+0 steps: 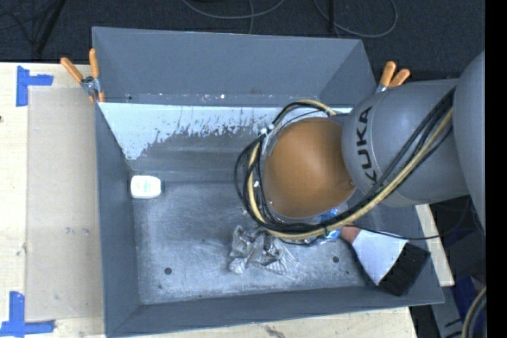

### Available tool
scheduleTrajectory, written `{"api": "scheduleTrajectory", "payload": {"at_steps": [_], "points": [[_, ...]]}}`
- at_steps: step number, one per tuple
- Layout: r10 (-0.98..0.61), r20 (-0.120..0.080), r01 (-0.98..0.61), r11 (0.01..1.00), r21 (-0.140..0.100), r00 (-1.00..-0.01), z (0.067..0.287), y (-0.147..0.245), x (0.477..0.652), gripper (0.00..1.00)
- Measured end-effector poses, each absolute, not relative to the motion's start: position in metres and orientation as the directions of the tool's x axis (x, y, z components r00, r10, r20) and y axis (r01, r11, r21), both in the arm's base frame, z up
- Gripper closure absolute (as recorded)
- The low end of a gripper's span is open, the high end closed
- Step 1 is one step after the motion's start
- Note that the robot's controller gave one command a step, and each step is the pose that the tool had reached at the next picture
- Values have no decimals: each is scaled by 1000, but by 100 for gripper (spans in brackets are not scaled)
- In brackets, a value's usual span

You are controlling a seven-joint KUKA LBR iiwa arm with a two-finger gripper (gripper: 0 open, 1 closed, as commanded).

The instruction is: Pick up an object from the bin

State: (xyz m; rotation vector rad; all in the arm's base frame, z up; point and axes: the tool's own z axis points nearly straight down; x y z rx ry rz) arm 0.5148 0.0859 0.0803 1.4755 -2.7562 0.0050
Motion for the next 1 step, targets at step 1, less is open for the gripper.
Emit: {"api": "scheduleTrajectory", "payload": {"at_steps": [1], "points": [[-831,5,-831,556,5,-556,98,87,514,100]]}}
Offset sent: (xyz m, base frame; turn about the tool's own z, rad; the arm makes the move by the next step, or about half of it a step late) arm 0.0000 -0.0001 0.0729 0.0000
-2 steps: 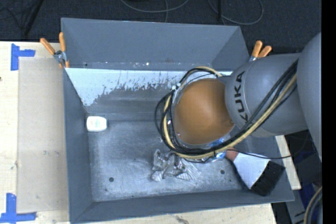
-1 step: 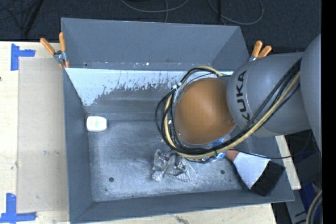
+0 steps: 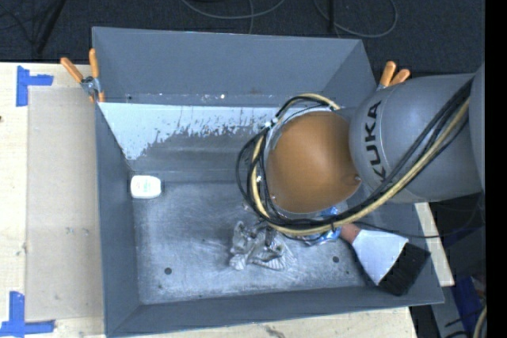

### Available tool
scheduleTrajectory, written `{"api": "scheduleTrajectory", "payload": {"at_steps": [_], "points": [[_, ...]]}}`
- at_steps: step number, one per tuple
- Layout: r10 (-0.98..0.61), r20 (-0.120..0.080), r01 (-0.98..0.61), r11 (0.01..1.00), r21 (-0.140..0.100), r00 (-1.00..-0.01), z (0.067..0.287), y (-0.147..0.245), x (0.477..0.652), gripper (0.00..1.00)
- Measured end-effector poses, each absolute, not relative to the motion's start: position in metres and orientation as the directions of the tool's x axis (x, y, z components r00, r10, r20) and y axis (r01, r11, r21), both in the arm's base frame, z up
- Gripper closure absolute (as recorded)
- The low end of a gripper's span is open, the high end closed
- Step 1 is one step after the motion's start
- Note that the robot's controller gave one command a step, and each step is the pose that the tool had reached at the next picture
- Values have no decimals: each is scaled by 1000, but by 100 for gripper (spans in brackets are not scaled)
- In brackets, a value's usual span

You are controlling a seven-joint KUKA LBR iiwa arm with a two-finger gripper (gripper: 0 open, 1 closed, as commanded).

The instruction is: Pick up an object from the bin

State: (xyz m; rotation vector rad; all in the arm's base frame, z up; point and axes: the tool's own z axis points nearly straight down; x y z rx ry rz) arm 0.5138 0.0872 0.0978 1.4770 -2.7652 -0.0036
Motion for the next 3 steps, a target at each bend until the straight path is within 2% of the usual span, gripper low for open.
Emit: {"api": "scheduleTrajectory", "payload": {"at_steps": [3], "points": [[-830,1,-830,557,2,-557,136,88,514,100]]}}
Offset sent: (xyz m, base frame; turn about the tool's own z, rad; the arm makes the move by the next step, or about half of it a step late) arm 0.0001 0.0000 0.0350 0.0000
